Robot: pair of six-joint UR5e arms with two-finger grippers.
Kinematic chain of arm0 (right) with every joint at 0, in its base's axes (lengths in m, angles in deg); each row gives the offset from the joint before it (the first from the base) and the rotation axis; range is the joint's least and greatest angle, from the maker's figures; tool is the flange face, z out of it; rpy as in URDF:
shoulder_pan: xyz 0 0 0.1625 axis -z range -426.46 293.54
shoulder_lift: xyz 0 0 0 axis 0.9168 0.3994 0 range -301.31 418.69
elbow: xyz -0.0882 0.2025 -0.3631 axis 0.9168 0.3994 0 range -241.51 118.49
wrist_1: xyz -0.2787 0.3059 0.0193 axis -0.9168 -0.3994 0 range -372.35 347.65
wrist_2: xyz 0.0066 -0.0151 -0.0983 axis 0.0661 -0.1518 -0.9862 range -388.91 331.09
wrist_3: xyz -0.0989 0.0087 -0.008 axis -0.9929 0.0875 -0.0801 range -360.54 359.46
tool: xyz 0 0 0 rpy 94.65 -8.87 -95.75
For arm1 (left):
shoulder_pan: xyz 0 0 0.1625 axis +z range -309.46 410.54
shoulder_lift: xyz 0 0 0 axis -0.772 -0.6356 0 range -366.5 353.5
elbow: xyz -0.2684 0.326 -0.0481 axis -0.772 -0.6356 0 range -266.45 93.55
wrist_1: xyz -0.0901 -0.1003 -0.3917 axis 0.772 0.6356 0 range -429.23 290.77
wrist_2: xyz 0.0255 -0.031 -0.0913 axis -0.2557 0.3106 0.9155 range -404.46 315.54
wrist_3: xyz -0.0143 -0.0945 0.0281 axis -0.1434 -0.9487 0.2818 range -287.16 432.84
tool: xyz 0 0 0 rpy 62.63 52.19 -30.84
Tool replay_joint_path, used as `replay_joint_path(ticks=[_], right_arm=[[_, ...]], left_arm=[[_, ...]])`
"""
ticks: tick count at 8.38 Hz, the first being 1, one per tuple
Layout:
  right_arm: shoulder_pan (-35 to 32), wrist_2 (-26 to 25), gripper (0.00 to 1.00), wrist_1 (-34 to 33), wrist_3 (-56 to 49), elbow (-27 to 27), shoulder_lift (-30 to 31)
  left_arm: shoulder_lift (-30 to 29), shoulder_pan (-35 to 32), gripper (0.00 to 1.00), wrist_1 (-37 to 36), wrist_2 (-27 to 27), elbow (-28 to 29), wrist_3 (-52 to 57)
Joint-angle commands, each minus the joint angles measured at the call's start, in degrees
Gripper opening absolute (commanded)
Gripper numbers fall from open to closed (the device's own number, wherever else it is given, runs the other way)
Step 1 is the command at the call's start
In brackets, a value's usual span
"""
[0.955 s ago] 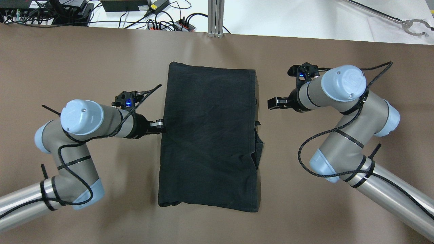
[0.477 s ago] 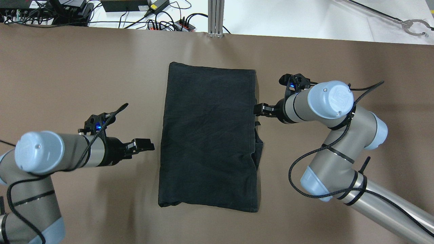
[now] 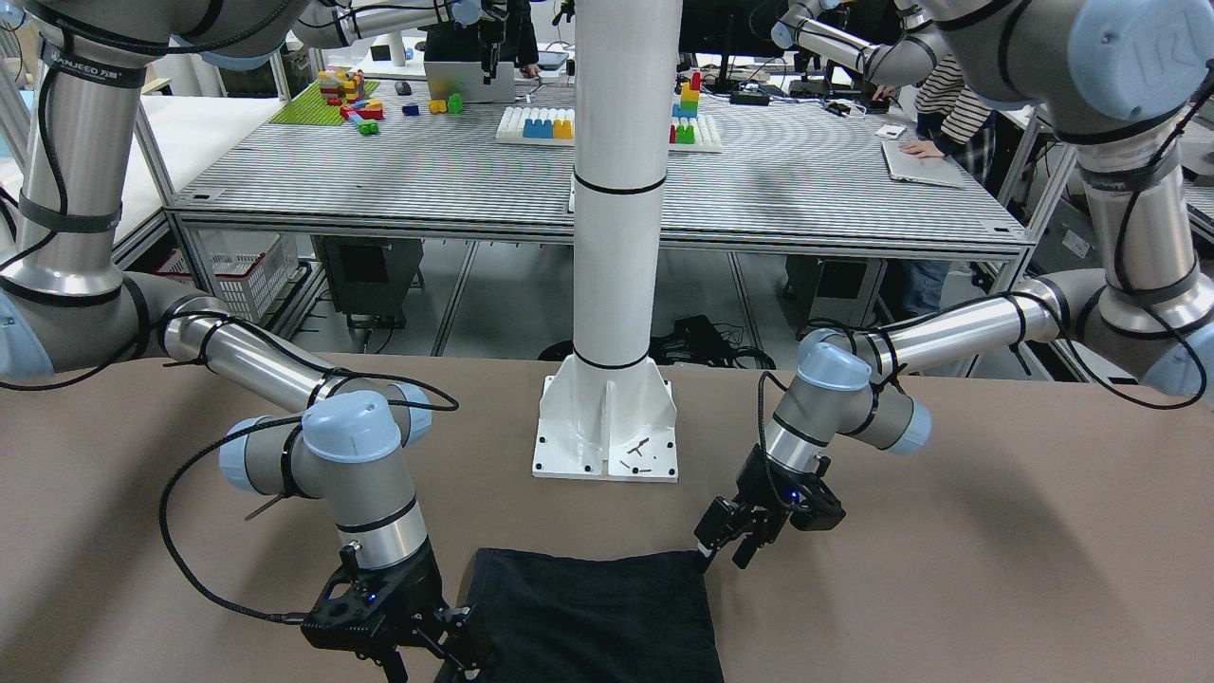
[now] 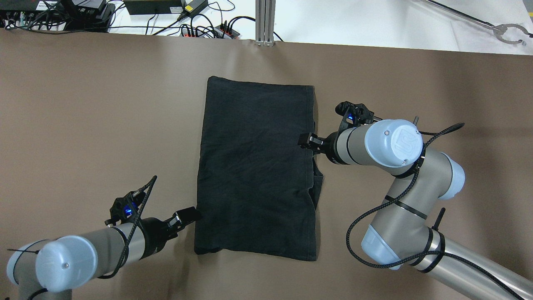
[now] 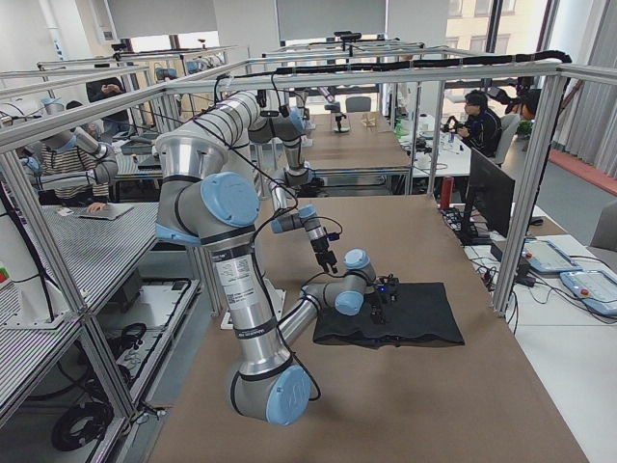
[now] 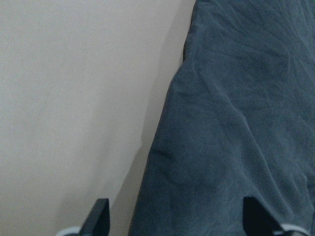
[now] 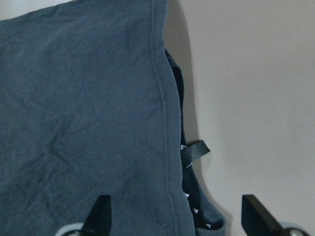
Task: Fold clothes
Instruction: 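Move both grippers to the shirt's bottom corners nearest the robot and grasp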
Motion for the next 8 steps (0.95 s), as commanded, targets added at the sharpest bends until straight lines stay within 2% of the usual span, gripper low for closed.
replay_joint_path(ticks=[1, 6, 8], right_arm=[[0.19, -0.32, 0.94, 2.96, 1.34, -0.46, 1.07], [0.28, -0.32, 0.94, 2.97, 0.9, -0.37, 0.98], [0.28, -0.32, 0.94, 2.97, 0.81, -0.37, 0.98]], left_arm=[[-0.57, 3.52, 0.95, 0.09, -4.24, 1.59, -6.29], [-4.09, 4.32, 0.95, 0.09, -4.76, 6.51, -7.26], [-4.88, 4.32, 0.92, 0.18, -4.86, 8.1, -7.26]])
